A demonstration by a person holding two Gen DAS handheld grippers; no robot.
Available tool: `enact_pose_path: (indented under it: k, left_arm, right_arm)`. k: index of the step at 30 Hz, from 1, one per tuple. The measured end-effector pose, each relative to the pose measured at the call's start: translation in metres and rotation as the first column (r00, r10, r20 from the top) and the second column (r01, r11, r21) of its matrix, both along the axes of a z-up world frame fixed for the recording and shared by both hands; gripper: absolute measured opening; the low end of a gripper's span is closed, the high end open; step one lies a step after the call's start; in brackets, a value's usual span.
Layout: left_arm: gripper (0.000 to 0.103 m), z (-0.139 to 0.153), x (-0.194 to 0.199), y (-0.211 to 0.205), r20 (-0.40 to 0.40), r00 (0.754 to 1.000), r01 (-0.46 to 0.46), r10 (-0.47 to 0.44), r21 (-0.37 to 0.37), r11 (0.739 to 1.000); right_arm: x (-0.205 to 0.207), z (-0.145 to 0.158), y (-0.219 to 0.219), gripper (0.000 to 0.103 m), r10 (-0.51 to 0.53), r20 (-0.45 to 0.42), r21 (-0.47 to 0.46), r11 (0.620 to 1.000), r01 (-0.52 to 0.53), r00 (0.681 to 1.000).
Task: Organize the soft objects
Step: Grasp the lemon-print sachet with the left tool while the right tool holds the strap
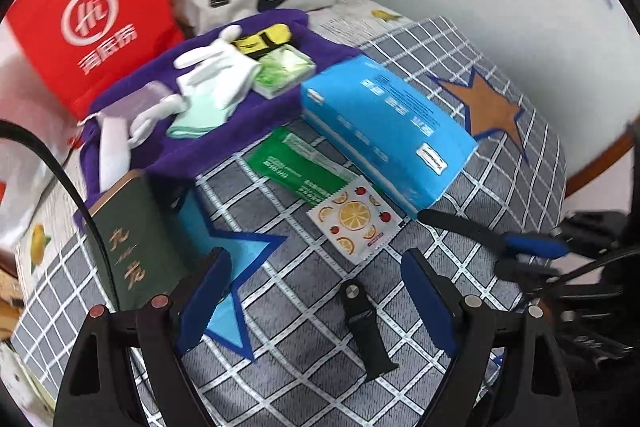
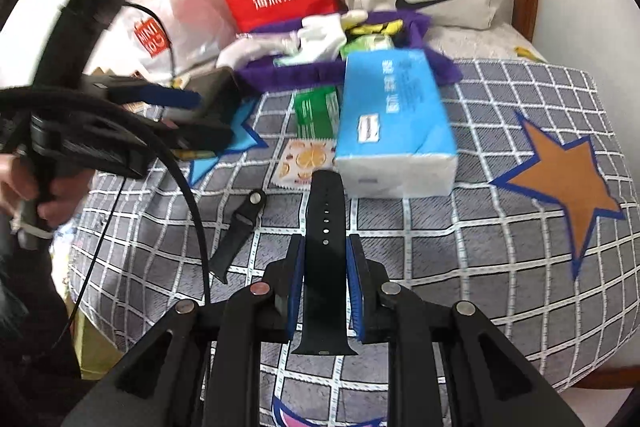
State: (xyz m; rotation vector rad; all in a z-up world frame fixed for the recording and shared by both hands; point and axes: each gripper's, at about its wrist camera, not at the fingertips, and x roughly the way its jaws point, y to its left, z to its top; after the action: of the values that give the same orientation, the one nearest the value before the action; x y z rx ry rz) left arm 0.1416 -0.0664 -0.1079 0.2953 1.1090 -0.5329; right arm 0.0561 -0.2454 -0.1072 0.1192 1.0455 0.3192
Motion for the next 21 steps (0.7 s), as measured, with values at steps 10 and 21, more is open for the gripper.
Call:
enact_pose_path:
  k: [10,21]
  left_arm:
    - [0.086,-0.036,0.01,-0.038,-0.075,0.996,0.062,-0.058,0.051,0.997]
    - [0.089,-0.084,0.02,-0.07,-0.143,0.982,0.144,-0.122,0.155,0.977]
  right_arm:
    - [-0.007,-0.009,-0.033,0.021,-0.027,-0.013,-0.047,0.999,0.027,1.0]
    - [0.008,-0.053,-0.056,0.021,-0.069,-0.083,-0.086,0.994,0.062,0.994]
